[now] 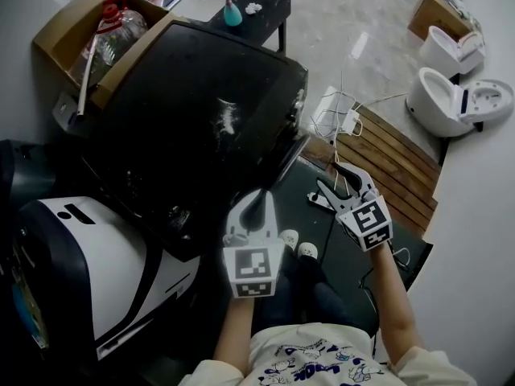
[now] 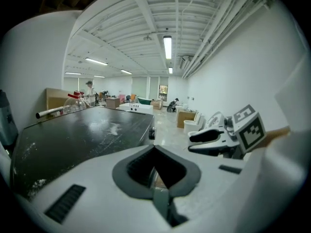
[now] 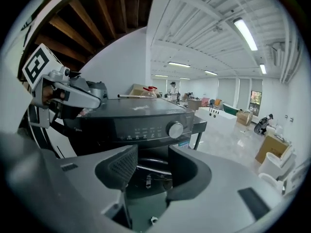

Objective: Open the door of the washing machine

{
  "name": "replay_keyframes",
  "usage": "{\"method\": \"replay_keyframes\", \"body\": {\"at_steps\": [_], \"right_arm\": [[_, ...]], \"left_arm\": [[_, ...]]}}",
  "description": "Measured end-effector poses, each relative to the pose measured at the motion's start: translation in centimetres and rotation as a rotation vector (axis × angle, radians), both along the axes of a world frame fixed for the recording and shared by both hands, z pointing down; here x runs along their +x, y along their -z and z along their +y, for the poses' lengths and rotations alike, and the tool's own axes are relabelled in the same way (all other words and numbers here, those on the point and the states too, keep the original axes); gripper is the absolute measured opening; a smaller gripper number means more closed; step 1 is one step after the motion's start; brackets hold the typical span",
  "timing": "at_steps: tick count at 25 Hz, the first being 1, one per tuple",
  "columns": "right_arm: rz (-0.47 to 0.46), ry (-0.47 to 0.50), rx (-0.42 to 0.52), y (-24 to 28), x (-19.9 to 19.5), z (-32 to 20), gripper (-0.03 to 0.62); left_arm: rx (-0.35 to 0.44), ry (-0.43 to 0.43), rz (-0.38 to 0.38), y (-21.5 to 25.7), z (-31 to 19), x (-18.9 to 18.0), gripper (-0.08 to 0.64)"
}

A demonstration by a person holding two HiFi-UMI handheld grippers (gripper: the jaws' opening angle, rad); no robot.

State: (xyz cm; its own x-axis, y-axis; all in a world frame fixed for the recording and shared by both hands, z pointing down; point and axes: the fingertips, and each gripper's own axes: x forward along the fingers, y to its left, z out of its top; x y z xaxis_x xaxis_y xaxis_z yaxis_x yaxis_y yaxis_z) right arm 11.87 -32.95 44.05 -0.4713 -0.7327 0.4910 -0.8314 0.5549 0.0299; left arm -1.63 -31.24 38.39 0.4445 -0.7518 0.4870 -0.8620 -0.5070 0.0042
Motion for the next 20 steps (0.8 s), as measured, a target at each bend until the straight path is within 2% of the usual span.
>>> {"method": "replay_keyframes", "body": {"at_steps": [11, 20], "right_arm": [[0.066, 0.091, -0.095, -6.9, 1.2, -4.5, 0.206], [0.121, 0.212, -0.087, -10.5, 1.1, -7.7, 0.206]], "left_arm": [[-0.054, -0.06, -0.021, -3.8, -2.4, 1.7, 0.003], [-0.096, -0.068, -0.018, -7.0, -3.6, 3.1, 0.003]]}}
